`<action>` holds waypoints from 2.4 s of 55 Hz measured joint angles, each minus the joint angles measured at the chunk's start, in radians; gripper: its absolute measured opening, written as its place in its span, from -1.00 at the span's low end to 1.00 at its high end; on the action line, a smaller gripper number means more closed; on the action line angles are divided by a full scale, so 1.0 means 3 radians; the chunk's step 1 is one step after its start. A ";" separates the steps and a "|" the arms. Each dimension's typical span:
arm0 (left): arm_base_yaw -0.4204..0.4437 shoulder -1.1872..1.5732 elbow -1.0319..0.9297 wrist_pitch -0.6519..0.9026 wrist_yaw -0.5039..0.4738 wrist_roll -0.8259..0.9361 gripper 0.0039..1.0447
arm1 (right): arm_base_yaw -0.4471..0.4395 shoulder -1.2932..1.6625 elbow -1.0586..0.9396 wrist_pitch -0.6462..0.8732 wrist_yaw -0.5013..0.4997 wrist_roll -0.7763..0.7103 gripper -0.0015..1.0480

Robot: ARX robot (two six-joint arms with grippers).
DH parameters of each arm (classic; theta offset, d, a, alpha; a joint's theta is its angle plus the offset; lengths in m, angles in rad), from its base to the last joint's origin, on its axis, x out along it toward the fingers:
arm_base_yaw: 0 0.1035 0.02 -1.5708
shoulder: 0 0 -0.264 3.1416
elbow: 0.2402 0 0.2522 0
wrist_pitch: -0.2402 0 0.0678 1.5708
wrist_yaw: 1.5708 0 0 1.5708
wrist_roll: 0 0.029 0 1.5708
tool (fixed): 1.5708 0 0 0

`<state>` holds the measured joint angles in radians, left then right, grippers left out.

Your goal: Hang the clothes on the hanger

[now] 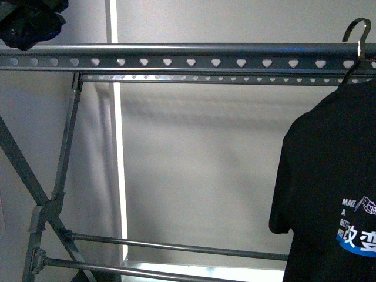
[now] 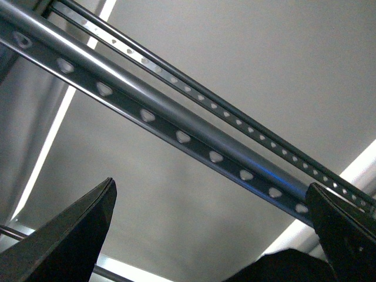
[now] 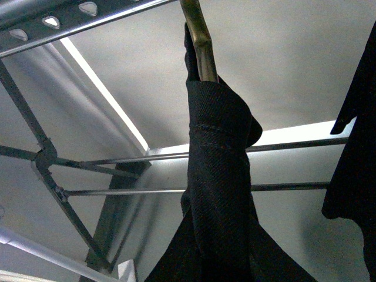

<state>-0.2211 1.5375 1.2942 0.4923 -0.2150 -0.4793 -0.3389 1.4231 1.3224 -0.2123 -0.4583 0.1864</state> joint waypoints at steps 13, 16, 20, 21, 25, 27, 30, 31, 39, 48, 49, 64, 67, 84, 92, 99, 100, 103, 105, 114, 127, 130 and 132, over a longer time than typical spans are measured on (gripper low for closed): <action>-0.0285 0.0001 -0.0149 0.0128 0.0512 0.0249 0.88 | 0.0139 0.0097 -0.0065 0.0079 0.0177 0.0005 -0.84; -0.0294 0.0001 -0.0158 0.0127 0.0532 0.0271 0.88 | 0.0156 0.0092 -0.0168 0.0140 0.0206 0.0003 -0.84; -0.0290 0.0001 -0.0158 0.0125 0.0516 0.0296 0.88 | 0.0175 0.0089 -0.0318 0.0203 0.0219 0.0001 -0.84; -0.0281 0.0001 -0.0158 0.0125 0.0501 0.0298 0.88 | 0.0179 0.0089 -0.0398 0.0233 0.0226 -0.0001 -0.84; -0.0261 0.0006 -0.0158 0.0118 0.0460 0.0314 0.88 | 0.0187 0.0089 -0.0586 0.0304 0.0251 -0.0003 -0.84; -0.0253 0.0009 -0.0158 0.0111 0.0450 0.0323 0.88 | 0.0189 0.0089 -0.0651 0.0343 0.0252 -0.0004 -0.84; -0.0242 0.0013 -0.0158 0.0099 0.0427 0.0334 0.88 | 0.0192 0.0081 -0.0735 0.0411 0.0249 -0.0003 -0.84; -0.0237 0.0017 -0.0158 0.0094 0.0423 0.0340 0.88 | 0.0195 0.0075 -0.0767 0.0436 0.0249 -0.0003 -0.84; -0.0245 0.0029 -0.0155 0.0017 0.0418 0.0378 0.88 | 0.0243 -0.0029 -0.0997 0.0675 0.0275 0.0008 -0.61; -0.0262 0.0043 -0.0144 -0.0062 0.0346 0.0448 0.85 | 0.0407 -0.0516 -0.1479 0.1269 0.0593 -0.0072 0.03; -0.0267 0.0037 -0.0135 -0.0128 0.0275 0.0500 0.82 | 0.0416 -0.0558 -0.1500 0.1302 0.0600 -0.0074 0.07; -0.0005 -0.0790 -0.1504 -0.0020 -0.0001 0.1466 -0.10 | 0.0810 -0.2229 -0.2241 0.1731 0.1031 0.0053 0.89; 0.0060 -0.0931 -0.1770 0.0097 0.0041 0.1507 -0.27 | 0.0949 -0.2508 -0.2407 0.1755 0.1167 0.0070 0.85; 0.0309 -0.1603 -0.2967 0.0534 0.0324 0.1579 -0.94 | 0.2035 -0.3914 -0.3393 0.0455 0.2401 -0.0558 0.00; 0.0423 -0.1898 -0.3363 0.0589 0.0401 0.1581 -0.94 | 0.1748 -0.4150 -0.3630 0.0544 0.2113 -0.0599 -0.57; 0.0483 -0.2115 -0.3567 0.0594 0.0462 0.1581 -0.94 | 0.1358 -0.4260 -0.3789 0.0565 0.1620 -0.0615 -0.97; 0.0505 -0.2131 -0.3582 0.0594 0.0500 0.1581 -0.94 | 0.1320 -0.4267 -0.3805 0.0566 0.1606 -0.0618 -0.98; 0.0615 -0.2219 -0.3655 0.0585 0.0683 0.1583 -0.94 | 0.1195 -0.4299 -0.3863 0.0577 0.1562 -0.0619 -0.95; 0.0671 -0.2291 -0.3712 0.0573 0.0702 0.1583 -0.94 | 0.1157 -0.4327 -0.3900 0.0587 0.1562 -0.0618 -0.95; 0.0730 -0.2561 -0.3878 0.0477 0.0703 0.1582 -0.94 | 0.1146 -0.4416 -0.4009 0.0626 0.1531 -0.0619 -0.95; 0.0730 -0.2969 -0.4056 0.0244 0.0707 0.1583 -0.94 | 0.1143 -0.4513 -0.4144 0.0656 0.1534 -0.0619 -0.95; 0.0730 -0.3054 -0.4083 0.0191 0.0707 0.1583 -0.94 | 0.1143 -0.4529 -0.4158 0.0660 0.1532 -0.0619 -0.95; 0.0730 -0.3136 -0.4108 0.0131 0.0706 0.1583 -0.94 | 0.1142 -0.4547 -0.4175 0.0662 0.1534 -0.0619 -0.95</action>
<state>-0.0021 0.5968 0.0616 0.5316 -0.0032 -0.0044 0.0036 0.0589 0.0700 -0.0135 0.0017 0.0006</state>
